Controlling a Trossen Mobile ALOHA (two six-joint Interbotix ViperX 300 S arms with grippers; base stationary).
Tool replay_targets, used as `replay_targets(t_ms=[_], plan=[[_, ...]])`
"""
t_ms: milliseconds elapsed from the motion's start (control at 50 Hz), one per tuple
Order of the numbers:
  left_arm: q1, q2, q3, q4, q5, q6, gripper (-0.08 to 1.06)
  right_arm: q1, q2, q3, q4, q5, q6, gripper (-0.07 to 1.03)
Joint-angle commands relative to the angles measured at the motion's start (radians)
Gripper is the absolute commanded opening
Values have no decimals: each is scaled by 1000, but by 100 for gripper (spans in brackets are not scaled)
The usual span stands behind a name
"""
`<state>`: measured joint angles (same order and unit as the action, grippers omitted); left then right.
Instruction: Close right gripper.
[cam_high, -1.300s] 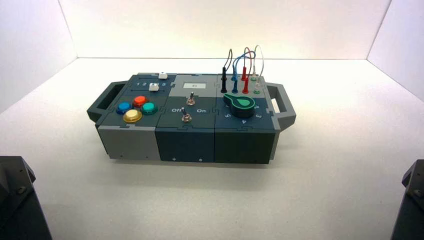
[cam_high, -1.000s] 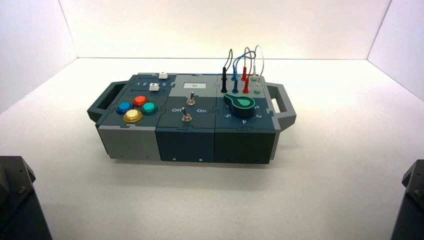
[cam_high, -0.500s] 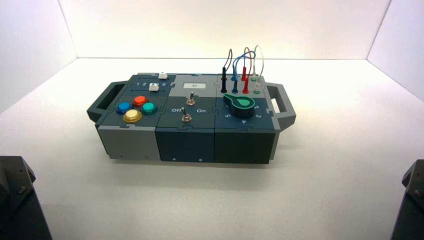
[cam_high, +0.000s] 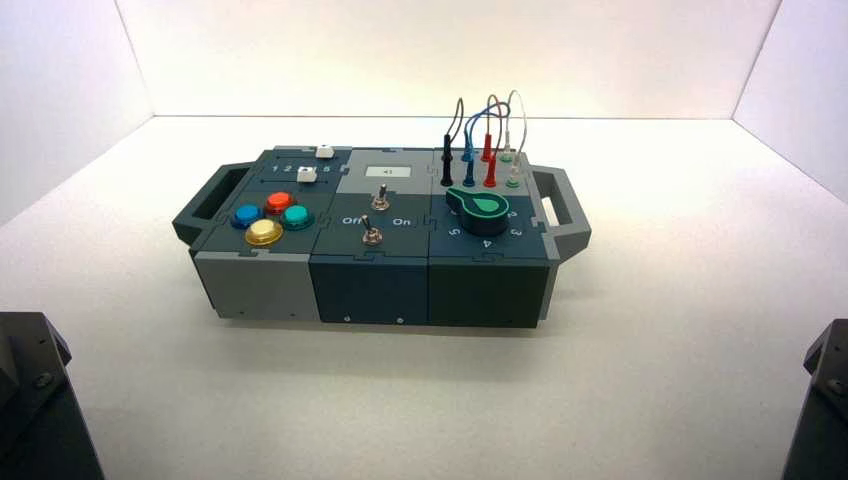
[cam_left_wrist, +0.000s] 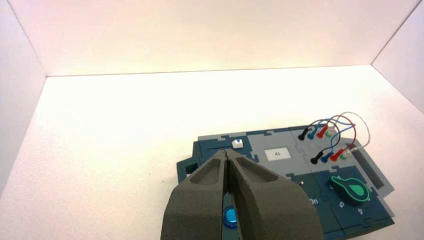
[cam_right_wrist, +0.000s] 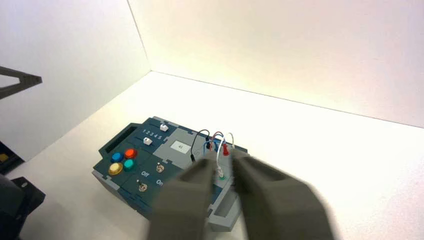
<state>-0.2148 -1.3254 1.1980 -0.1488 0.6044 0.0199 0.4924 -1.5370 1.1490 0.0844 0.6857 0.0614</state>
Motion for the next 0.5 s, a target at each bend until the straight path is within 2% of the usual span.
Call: replay_targets(t_ms=[20,500], plan=[[0,17,-20,-2,-11,-2,-3,-2,11,-32,-2,3,-2,-2],[0,9,-20,-5,-11,-2,-3,-2,58,-31,-3,9,-5,-2]])
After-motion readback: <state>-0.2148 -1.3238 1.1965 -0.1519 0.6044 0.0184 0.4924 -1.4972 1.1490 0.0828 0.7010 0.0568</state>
